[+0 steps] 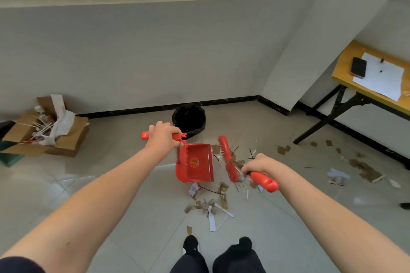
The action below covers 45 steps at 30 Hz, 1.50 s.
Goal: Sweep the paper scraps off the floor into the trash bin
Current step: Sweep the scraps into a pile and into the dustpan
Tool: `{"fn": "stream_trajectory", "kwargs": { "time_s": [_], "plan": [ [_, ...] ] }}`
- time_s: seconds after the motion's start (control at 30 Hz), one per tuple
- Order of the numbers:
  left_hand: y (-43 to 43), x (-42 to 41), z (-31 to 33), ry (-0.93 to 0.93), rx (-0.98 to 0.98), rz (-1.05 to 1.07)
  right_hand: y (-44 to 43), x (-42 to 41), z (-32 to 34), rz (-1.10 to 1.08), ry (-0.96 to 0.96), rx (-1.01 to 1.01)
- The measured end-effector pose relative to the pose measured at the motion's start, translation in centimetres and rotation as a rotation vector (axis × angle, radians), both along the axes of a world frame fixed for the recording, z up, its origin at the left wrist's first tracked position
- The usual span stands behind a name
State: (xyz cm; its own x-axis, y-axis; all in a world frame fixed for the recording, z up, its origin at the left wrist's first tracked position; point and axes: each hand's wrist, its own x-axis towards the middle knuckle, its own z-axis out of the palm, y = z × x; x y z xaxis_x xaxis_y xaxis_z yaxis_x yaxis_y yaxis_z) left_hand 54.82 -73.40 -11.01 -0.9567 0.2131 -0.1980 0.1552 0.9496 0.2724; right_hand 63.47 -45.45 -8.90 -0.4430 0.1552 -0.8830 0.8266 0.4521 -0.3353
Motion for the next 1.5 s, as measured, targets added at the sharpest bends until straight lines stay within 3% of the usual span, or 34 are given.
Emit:
{"fn": "stream_trajectory", "kwargs": {
  "time_s": [0.1,0.17,0.4,0.63,0.87,1.17,1.5],
  "plan": [
    [-0.2,-0.7,-0.6,0.031,-0.035,0.026,0.2,-0.1,-2.4,-0.306,-0.116,-0.169],
    [-0.7,-0.9,-0.8,0.034,-0.053,0.007,0.7,-0.6,-4.2,-0.397,-0.143,-0.189],
    [-6.5,0.5,-2.9,-0.038,-0.159,0.084,1.3,-2.3,-7.8,-0.365,-0.086,-0.169],
    [-9.6,0.3,-3.9,0.048,-0.097,0.285,1.7,-9.1,-11.7,-0.295,-0.055,-0.131],
    [-11.8,0.6,-6.0,0.126,-0.089,0.216,1.4,-13.4,-19.8,-0.233,-0.037,-0.058],
    [-14.3,1.7,-6.7,0.141,0.021,0.381,2.3,-10.0,-25.1,-0.027,-0.139,0.008],
    [-13.8,2.4,-6.6,0.162,0.009,0.367,1.1,2.8,-19.4,0.19,-0.264,0.073]
  ]
}}
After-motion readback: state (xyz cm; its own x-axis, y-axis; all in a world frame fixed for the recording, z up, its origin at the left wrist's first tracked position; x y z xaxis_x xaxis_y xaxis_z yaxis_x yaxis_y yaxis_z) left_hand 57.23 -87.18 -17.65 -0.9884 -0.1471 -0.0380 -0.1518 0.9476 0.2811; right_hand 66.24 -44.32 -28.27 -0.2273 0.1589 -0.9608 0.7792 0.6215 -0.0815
